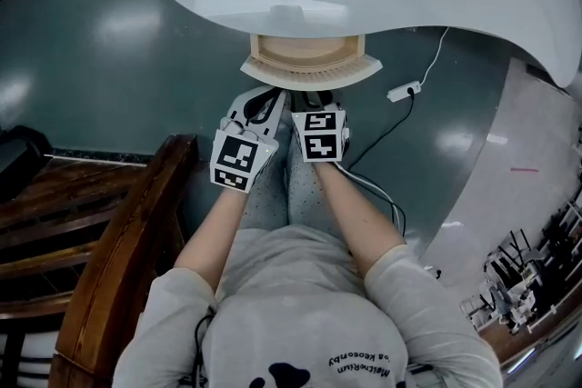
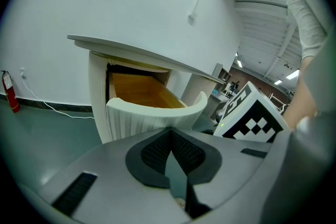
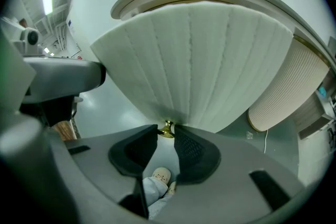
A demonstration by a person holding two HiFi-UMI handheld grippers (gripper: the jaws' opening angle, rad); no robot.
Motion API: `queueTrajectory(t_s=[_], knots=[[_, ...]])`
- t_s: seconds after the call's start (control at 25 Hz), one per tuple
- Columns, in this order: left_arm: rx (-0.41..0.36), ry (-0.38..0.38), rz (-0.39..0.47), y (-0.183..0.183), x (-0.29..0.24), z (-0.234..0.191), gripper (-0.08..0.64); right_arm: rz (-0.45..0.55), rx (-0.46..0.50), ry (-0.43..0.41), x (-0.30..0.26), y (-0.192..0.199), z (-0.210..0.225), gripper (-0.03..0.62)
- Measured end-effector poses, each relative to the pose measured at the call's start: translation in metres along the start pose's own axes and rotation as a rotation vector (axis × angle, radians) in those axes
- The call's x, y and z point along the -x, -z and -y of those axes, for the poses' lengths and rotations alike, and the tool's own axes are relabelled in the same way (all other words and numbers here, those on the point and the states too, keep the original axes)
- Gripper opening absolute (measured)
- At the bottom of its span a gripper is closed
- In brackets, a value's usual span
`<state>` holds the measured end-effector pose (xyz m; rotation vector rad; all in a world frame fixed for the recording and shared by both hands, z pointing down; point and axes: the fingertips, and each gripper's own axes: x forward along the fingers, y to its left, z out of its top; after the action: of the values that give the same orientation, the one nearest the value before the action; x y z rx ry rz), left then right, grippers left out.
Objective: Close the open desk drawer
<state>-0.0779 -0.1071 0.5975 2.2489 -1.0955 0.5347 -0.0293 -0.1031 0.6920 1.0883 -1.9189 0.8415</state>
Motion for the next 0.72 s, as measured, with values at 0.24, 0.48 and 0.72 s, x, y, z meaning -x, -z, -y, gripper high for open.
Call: queueTrajectory(t_s=[0.24,0.48,0.72], knots=[[0.009,0.004,0.001,-0.017,-0.011,-0.011,0.006,0.009,0.020,-0.006,-0.007,-0.020,0.007,0.109],[0.006,-0.009,0.026,-0.030,-0.021,-0.025,0.006,0.033,0.015,-0.001,-0.016,-0.039,0.013,0.109],[0.008,-0.012,0.051,-0.043,-0.029,-0.030,0.006,0.053,0.014,0.001,-0.020,-0.052,0.021,0.109]])
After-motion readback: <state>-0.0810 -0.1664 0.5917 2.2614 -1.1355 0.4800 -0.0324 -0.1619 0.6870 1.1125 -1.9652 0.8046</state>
